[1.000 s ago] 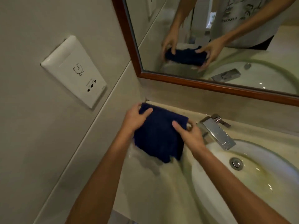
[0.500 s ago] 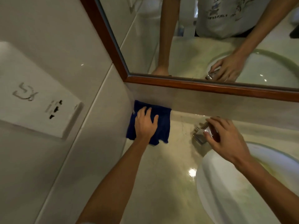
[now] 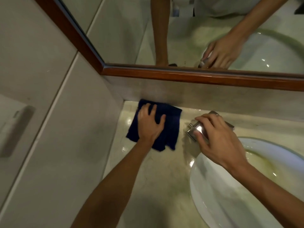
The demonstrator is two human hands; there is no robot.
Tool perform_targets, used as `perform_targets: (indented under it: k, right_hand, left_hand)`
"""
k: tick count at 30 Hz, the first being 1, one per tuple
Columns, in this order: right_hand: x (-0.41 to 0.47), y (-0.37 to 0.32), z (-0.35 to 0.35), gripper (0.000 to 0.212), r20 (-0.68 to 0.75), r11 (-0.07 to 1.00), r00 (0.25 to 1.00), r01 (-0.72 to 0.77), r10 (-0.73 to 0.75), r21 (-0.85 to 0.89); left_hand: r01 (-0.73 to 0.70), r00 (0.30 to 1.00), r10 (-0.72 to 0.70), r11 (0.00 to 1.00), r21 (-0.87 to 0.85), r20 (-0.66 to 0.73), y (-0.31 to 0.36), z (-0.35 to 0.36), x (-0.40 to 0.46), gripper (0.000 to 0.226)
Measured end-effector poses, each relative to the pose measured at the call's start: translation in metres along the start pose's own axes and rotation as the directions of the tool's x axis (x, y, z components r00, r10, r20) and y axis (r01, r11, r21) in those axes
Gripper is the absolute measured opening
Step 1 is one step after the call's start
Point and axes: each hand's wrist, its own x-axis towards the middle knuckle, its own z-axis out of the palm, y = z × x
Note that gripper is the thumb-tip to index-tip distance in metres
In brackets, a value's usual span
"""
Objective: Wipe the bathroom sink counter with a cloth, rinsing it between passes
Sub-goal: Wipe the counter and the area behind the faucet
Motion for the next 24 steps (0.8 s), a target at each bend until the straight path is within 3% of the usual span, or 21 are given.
perform_targets:
  k: [5,11,21,24]
  right_hand:
    - [-0.001,-0.001,0.000,0.037,-0.009,0.999,1.000,0.000,-0.001,-0.038]
    - [-0.002,0.001,0.001,0.037,-0.021,0.998,1.000,0.010,-0.012,-0.069]
    - [-0.002,0.003,0.004,0.043,-0.030,0.998,0.999,0.018,-0.020,-0.064]
    - [-0.001,0.004,0.005,0.043,-0.050,0.997,0.998,0.036,-0.039,-0.069]
  left_hand:
    - [-0.127,0.991,0.127,0.992,0.008,0.049,0.064,0.026,-0.016,0.055]
    - [-0.152,0.988,0.152,0.988,-0.023,0.008,0.053,0.026,-0.014,0.055]
    - [0.010,1.000,-0.009,0.998,0.057,-0.027,-0.067,-0.017,0.019,0.056]
    - [0.041,0.998,-0.047,0.992,0.120,0.050,-0.084,-0.017,0.027,0.068]
